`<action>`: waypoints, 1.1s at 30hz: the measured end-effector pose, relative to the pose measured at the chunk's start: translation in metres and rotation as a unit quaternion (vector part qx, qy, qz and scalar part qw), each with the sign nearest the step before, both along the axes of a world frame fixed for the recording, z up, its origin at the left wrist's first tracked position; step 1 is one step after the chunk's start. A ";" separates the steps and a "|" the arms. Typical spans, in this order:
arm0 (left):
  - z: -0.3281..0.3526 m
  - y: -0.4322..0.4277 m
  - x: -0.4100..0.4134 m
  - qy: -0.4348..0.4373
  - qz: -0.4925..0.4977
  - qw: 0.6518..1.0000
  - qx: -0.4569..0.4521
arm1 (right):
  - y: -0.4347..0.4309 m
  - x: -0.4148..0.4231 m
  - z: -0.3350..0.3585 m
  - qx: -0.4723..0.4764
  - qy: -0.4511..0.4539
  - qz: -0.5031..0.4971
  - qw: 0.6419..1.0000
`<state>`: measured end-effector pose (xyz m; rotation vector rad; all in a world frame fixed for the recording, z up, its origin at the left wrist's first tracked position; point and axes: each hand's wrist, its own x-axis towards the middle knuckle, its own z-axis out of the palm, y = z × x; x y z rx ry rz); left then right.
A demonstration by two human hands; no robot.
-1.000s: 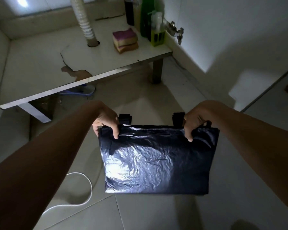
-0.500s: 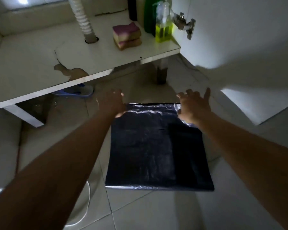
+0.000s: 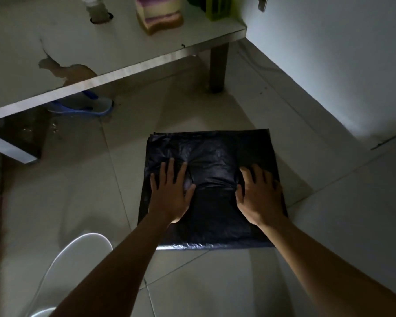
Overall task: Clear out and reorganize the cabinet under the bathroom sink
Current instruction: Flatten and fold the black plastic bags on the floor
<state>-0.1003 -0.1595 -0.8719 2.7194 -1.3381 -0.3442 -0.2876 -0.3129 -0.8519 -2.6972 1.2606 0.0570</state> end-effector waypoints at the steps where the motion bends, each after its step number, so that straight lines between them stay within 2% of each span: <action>1: 0.000 0.000 -0.001 -0.001 0.001 1.000 0.001 | 0.000 0.000 0.002 0.019 0.004 -0.001 1.000; 4: 0.008 -0.003 -0.008 0.014 0.020 1.000 0.009 | 0.001 -0.008 0.011 0.064 -0.028 -0.041 0.997; 7: 0.019 -0.005 -0.041 -0.008 0.007 0.999 -0.039 | 0.018 -0.035 0.024 0.070 -0.079 -0.191 0.976; 9: 0.016 -0.007 -0.064 0.002 -0.006 0.999 -0.040 | 0.029 -0.053 0.030 0.103 -0.049 -0.286 0.951; 11: 0.005 -0.006 -0.077 0.014 0.009 0.999 -0.028 | 0.037 -0.068 0.036 0.120 -0.016 -0.318 0.940; 13: -0.003 -0.003 -0.082 -0.007 0.027 0.999 -0.025 | 0.038 -0.075 0.039 0.162 -0.029 -0.336 0.928; 15: -0.009 -0.001 -0.085 -0.038 0.031 0.998 -0.027 | 0.035 -0.074 0.039 0.232 -0.069 -0.382 0.892; 18: -0.010 -0.002 -0.085 -0.036 0.031 0.998 -0.031 | 0.037 -0.073 0.036 0.326 -0.195 -0.456 0.805; 20: -0.008 -0.002 -0.083 -0.027 0.025 0.999 -0.025 | 0.041 -0.072 0.035 0.339 -0.237 -0.472 0.779; 22: -0.002 -0.001 -0.077 -0.008 0.015 0.999 -0.029 | 0.042 -0.071 0.039 0.343 -0.244 -0.477 0.771; 25: 0.005 0.008 -0.066 -0.013 0.011 0.999 -0.035 | 0.037 -0.072 0.046 0.372 -0.268 -0.505 0.731; 27: 0.002 0.017 -0.062 -0.026 0.010 0.999 -0.020 | 0.033 -0.070 0.048 0.382 -0.267 -0.505 0.726; 30: -0.006 0.026 -0.065 -0.041 0.010 0.999 -0.018 | 0.030 -0.063 0.050 0.426 -0.268 -0.505 0.701; 33: -0.008 0.026 -0.066 -0.055 0.013 0.998 -0.019 | 0.023 -0.062 0.057 0.464 -0.242 -0.482 0.702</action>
